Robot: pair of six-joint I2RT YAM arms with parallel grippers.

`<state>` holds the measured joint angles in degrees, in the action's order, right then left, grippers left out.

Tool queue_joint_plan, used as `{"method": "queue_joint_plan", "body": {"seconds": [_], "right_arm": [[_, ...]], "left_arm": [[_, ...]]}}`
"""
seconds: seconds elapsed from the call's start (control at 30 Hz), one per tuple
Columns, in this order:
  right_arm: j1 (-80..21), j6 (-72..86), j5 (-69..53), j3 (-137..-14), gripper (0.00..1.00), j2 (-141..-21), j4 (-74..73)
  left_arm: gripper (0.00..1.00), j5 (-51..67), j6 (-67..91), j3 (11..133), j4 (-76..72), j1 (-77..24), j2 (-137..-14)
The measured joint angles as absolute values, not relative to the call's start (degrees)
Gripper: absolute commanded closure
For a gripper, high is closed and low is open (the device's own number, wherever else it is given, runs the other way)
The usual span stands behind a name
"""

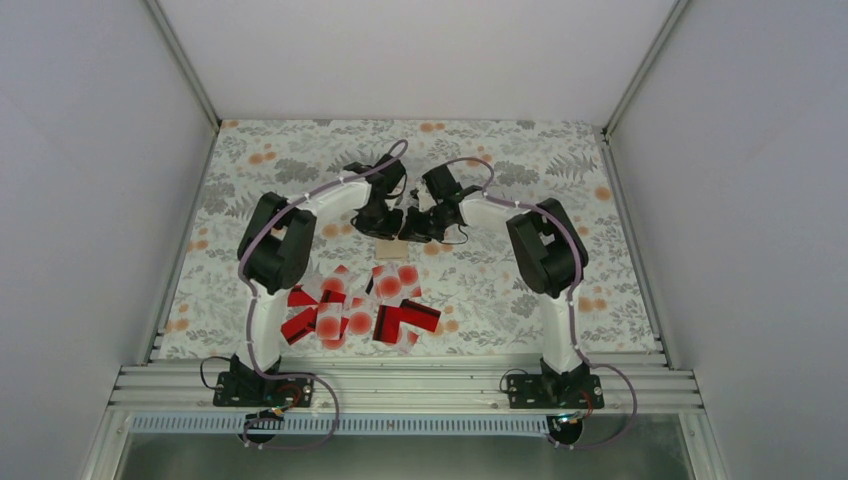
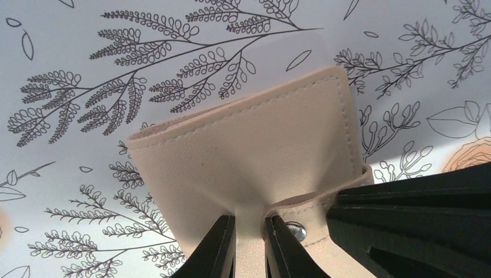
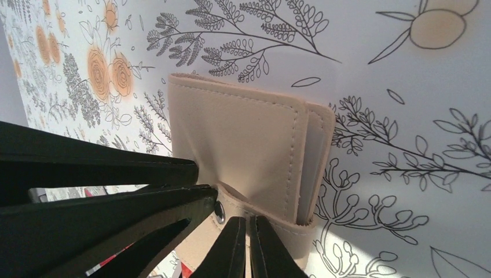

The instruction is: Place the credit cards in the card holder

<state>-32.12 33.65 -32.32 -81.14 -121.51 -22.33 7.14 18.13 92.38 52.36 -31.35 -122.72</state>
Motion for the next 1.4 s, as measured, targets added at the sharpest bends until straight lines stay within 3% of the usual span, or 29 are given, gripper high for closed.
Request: {"method": "queue_joint_plan", "body": {"seconds": [0.23,0.57,0.93,1.07,1.17,1.3,1.33,1.4], "right_arm": [[-32.34,34.17,-29.69,-79.55,0.96,-119.17,-22.96],[-31.38,34.48,-25.93,-77.14,0.95,-105.25,-28.64],[-29.32,33.71,-22.87,-76.82,0.85,-95.31,-31.48],[-28.4,32.4,-21.93,-77.12,0.65,-92.18,-32.93],[-27.73,31.27,-20.49,-79.09,0.32,-90.94,-34.68],[-26.96,29.54,-17.65,-83.26,0.07,-89.47,-36.69],[-26.87,28.32,-16.56,-84.73,0.02,-88.92,-37.19],[-26.76,27.11,-14.7,-86.76,0.01,-87.59,-37.56]], "left_arm": [[0.85,5.37,18.94,90.02,49.91,-31.75,-121.86],[0.84,3.03,20.01,92.73,52.27,-32.75,-122.32],[0.84,0.32,21.3,94.28,54.24,-33.63,-122.21],[0.83,-0.62,21.89,94.28,54.92,-33.65,-120.88],[0.8,-1.32,21.93,94.28,55.33,-33.58,-117.49],[0.77,-2.83,21.87,94.98,55.55,-33.17,-110.69],[0.75,-3.31,21.89,95.31,55.4,-32.97,-108.64],[0.54,-4.49,21.71,95.46,55.0,-32.25,-104.29]]}}
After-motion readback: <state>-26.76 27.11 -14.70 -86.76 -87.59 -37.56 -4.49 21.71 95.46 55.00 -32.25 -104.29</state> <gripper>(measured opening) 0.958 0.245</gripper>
